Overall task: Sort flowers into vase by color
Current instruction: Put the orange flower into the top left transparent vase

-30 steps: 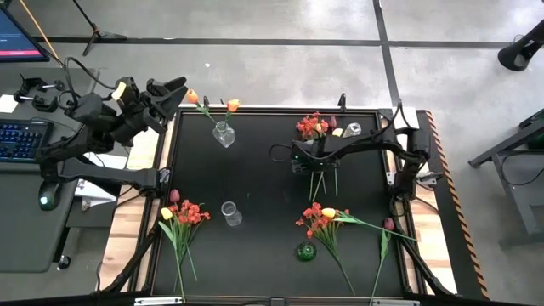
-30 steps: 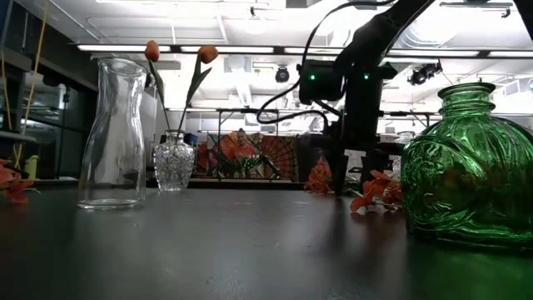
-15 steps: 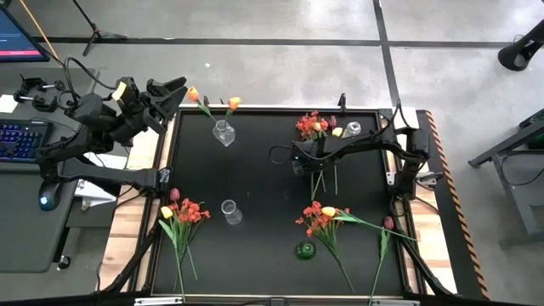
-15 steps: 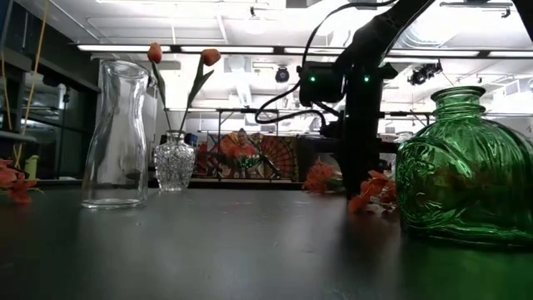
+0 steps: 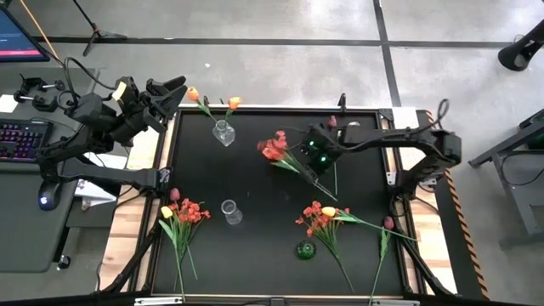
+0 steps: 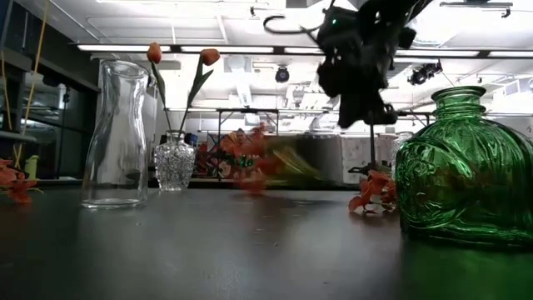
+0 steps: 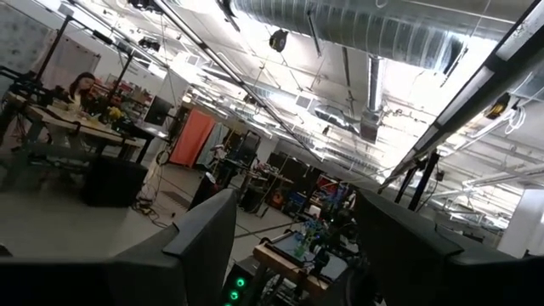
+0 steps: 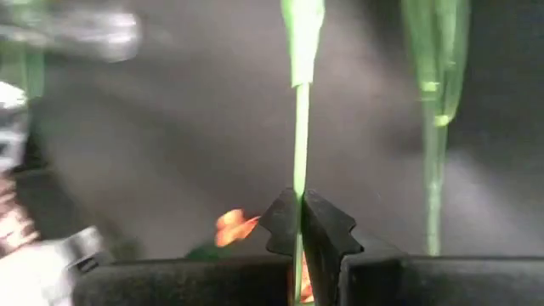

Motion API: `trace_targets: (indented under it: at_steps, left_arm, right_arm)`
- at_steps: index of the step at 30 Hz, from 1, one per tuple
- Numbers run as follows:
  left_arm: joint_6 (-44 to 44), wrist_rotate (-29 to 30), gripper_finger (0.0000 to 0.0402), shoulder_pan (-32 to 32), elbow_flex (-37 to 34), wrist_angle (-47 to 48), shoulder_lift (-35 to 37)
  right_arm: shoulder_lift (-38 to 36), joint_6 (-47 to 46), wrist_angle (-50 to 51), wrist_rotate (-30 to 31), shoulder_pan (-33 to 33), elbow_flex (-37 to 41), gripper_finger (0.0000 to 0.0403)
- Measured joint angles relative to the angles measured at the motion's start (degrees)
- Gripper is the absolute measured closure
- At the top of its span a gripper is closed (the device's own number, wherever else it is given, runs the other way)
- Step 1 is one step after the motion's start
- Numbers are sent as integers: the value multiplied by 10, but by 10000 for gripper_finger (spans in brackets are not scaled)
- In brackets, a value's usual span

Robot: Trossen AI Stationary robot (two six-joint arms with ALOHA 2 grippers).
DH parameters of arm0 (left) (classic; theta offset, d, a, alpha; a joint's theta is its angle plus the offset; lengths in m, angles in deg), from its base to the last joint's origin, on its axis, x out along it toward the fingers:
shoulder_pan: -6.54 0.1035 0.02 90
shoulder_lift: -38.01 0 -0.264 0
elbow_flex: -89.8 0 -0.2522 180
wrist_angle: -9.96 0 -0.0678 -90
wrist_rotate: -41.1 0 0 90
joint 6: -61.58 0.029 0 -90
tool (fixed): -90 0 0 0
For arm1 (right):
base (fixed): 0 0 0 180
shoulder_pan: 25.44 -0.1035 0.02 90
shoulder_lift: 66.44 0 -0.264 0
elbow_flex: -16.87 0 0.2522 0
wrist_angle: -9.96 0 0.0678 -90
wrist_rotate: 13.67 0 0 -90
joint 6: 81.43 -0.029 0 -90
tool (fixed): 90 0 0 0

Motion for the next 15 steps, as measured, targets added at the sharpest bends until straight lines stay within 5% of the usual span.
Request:
trace_targets:
  at_steps: [11, 15]
  left_arm:
    - [0, 1, 172, 0, 0, 0, 0]
    - [0, 1, 172, 0, 0, 4, 0]
  right_arm:
    - [-94, 16, 2, -44, 75, 0, 403]
    - [-121, 24, -79, -47, 95, 0, 403]
